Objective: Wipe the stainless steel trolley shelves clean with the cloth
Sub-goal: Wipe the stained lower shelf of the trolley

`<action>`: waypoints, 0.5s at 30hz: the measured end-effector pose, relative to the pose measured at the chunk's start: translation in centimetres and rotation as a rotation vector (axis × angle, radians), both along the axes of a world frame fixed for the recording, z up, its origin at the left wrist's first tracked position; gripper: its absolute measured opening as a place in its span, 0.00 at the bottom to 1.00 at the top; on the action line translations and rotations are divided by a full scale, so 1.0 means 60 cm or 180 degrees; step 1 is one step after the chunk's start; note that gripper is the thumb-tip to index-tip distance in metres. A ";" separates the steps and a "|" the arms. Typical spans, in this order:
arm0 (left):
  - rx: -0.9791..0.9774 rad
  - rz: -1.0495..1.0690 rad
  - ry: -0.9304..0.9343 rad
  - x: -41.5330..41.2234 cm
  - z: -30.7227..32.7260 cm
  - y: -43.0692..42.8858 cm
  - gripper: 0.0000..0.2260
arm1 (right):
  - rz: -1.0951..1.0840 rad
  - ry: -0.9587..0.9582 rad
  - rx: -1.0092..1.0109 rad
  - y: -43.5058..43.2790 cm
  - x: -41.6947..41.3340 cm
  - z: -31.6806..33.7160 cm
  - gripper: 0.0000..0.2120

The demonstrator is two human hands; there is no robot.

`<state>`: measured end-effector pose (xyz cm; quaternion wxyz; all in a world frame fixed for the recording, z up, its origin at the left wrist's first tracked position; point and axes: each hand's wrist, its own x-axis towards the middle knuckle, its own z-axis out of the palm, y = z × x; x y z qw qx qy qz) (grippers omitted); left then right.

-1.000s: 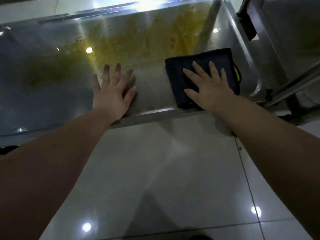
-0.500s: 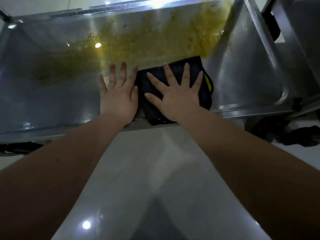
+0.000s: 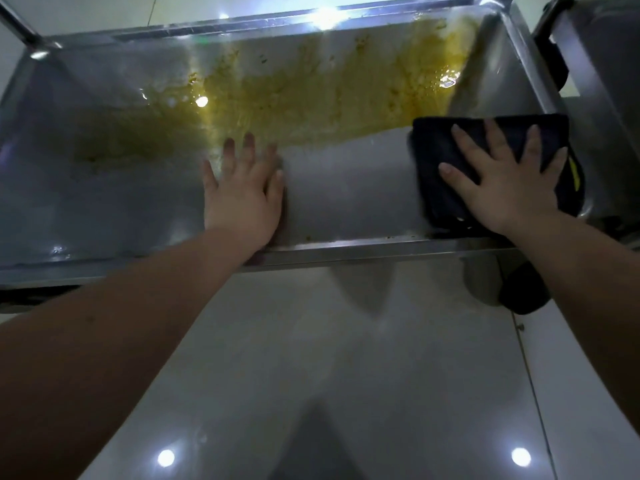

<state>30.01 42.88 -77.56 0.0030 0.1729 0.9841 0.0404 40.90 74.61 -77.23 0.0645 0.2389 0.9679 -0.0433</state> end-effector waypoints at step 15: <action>-0.0177 -0.0044 -0.0271 -0.070 -0.011 -0.029 0.24 | -0.0528 0.0009 -0.0036 -0.092 -0.138 0.001 0.34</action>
